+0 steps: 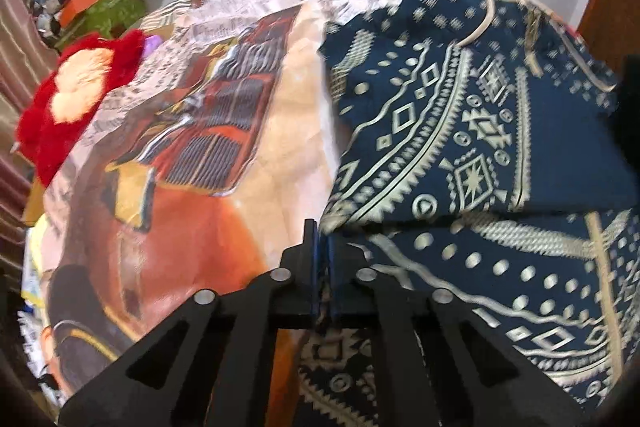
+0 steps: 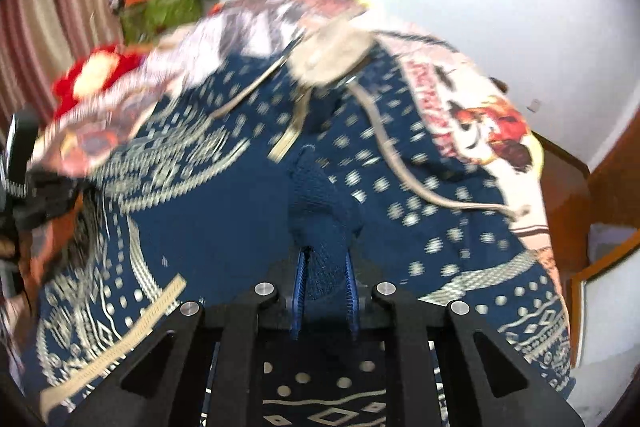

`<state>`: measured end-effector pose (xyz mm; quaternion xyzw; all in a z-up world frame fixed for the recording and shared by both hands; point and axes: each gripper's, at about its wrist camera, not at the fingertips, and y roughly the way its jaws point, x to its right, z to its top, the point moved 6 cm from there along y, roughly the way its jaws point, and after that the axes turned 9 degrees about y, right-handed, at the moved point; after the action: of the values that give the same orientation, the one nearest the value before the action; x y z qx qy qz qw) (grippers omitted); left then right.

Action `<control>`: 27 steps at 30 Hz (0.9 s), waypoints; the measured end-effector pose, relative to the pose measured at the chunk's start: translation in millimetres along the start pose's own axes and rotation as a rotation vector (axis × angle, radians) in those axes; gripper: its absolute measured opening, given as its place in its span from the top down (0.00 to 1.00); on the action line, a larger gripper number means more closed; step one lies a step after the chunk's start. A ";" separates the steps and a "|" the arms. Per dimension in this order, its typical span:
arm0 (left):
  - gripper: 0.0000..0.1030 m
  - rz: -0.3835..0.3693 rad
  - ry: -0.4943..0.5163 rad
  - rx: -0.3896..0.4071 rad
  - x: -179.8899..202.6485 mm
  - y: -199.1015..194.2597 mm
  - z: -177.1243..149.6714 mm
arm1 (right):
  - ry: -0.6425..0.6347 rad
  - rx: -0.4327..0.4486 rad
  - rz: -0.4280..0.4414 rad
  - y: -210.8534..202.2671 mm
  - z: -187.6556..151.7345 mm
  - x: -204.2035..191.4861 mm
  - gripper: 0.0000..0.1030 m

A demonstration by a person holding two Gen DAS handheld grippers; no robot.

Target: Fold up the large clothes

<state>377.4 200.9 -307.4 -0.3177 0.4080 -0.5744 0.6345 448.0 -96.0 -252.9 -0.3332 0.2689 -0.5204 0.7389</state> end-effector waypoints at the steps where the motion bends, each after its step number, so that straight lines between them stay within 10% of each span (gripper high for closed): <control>1: 0.95 0.000 0.001 -0.007 4.0 1.3 -2.2 | 0.019 0.013 -0.008 -4.3 2.6 7.2 0.86; 16: 0.95 -0.012 -0.110 -0.120 -15.1 23.2 -24.1 | 0.263 -0.113 -0.054 -13.4 -40.6 106.2 0.84; 21: 0.95 0.010 -0.088 -0.104 -14.4 15.8 -21.0 | 0.266 -0.126 -0.094 -20.2 -50.9 119.5 0.50; 27: 0.91 0.019 -0.002 -0.053 4.5 -9.5 0.7 | 0.297 -0.084 -0.084 -41.4 -41.1 130.2 0.43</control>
<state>373.5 195.1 -299.5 -0.3312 0.4257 -0.5568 0.6317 433.8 -238.0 -253.6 -0.2941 0.3824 -0.5825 0.6542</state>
